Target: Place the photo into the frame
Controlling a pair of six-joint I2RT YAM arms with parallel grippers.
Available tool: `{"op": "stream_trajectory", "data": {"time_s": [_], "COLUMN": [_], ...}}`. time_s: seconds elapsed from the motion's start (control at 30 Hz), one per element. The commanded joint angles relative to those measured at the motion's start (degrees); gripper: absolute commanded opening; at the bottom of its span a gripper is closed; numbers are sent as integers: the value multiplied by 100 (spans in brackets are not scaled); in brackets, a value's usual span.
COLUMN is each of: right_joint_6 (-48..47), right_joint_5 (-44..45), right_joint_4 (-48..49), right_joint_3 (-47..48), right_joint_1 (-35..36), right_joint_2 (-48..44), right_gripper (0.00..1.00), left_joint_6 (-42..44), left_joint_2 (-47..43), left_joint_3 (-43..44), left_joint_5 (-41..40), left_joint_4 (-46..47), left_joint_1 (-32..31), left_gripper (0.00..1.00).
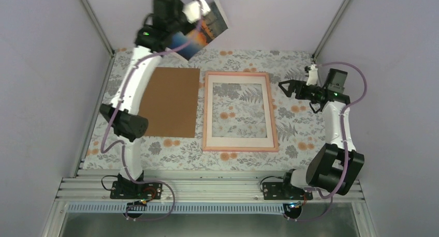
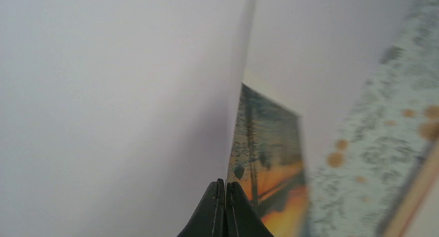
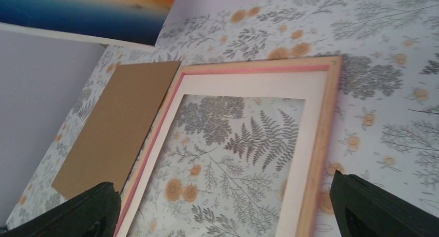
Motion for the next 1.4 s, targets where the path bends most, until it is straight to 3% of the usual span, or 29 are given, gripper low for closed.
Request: {"op": "stream_trajectory", "data": {"time_s": [0.0, 0.17, 0.27, 0.37, 0.57, 1.0, 1.37], "right_joint_6": [144, 158, 231, 278, 258, 211, 212], "right_joint_5": [-177, -198, -135, -75, 47, 79, -16], "right_joint_4": [38, 64, 151, 182, 55, 7, 34], "right_joint_3": [225, 195, 96, 48, 68, 41, -1], "right_joint_1": [-296, -483, -521, -535, -562, -615, -626], "right_joint_2": [20, 41, 27, 43, 136, 109, 136], "right_gripper": [100, 100, 100, 100, 100, 100, 100], "left_joint_6": [509, -45, -666, -1284, -1890, -1966, -1877], "left_joint_2": [-118, -322, -262, 10, 51, -140, -37], "left_joint_3": [-1212, -2584, -2947, -2935, -3764, -5431, -5561], "left_joint_5": [-1229, -1327, -1189, -690, 770, 526, 169], "left_joint_4": [605, 607, 395, -178, 82, 1266, 1568], "left_joint_1": [-985, -1871, -2293, -2558, -2923, -4059, -4117], "left_gripper": [2, 2, 2, 2, 2, 2, 2]}}
